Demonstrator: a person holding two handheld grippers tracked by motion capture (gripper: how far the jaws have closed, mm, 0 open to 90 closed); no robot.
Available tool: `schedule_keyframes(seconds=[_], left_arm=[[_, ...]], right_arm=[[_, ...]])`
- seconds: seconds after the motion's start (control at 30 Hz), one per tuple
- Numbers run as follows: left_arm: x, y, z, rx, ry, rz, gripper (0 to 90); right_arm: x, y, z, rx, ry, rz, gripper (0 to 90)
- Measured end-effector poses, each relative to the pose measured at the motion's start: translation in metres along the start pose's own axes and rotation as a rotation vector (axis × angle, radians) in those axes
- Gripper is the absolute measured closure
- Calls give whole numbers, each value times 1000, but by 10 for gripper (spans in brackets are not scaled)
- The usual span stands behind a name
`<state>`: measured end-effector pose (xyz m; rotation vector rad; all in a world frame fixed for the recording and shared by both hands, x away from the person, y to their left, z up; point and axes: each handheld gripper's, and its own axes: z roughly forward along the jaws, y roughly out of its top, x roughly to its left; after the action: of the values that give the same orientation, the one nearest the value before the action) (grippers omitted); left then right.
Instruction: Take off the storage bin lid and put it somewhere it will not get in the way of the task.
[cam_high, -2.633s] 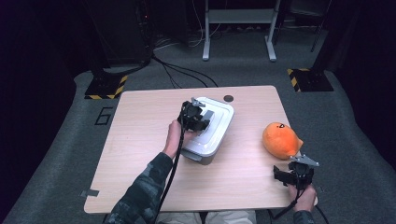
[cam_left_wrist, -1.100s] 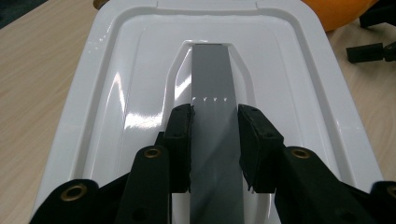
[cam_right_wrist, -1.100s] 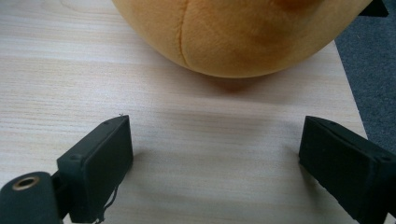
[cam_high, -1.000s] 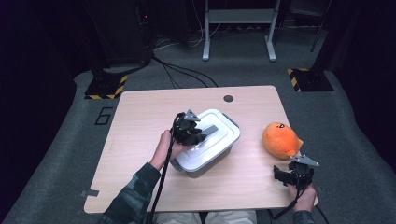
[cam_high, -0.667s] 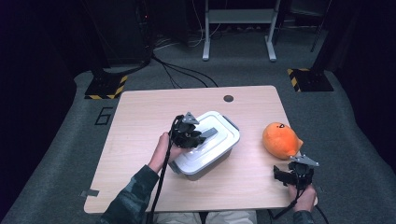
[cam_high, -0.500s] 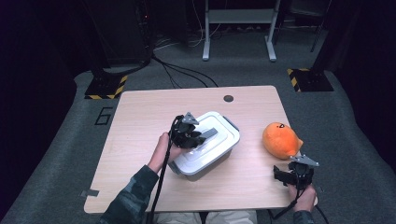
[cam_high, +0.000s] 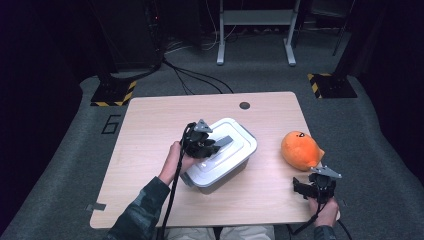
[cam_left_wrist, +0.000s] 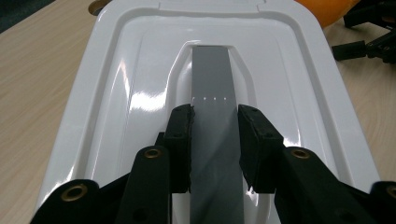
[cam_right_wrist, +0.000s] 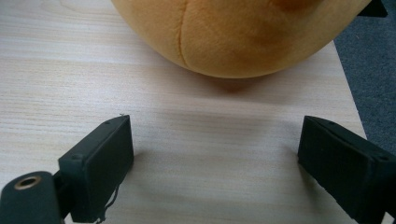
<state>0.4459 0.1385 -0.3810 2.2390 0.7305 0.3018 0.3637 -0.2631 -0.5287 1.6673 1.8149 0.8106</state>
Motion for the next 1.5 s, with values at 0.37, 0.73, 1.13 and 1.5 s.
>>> schedule_keyframes(seconds=[0.37,0.73,1.13,1.5], left_arm=[[2,4,-12,-27,10,-3,665],[11,6,-33,-56,39,-18,665],[23,2,-50,-72,76,-48,664],[38,-8,-65,-83,119,-79,664]], right_arm=[[0,0,0,0,1,0,100],[0,0,0,0,-2,1,99],[0,0,0,1,-3,0,97],[0,0,0,1,-4,0,97]])
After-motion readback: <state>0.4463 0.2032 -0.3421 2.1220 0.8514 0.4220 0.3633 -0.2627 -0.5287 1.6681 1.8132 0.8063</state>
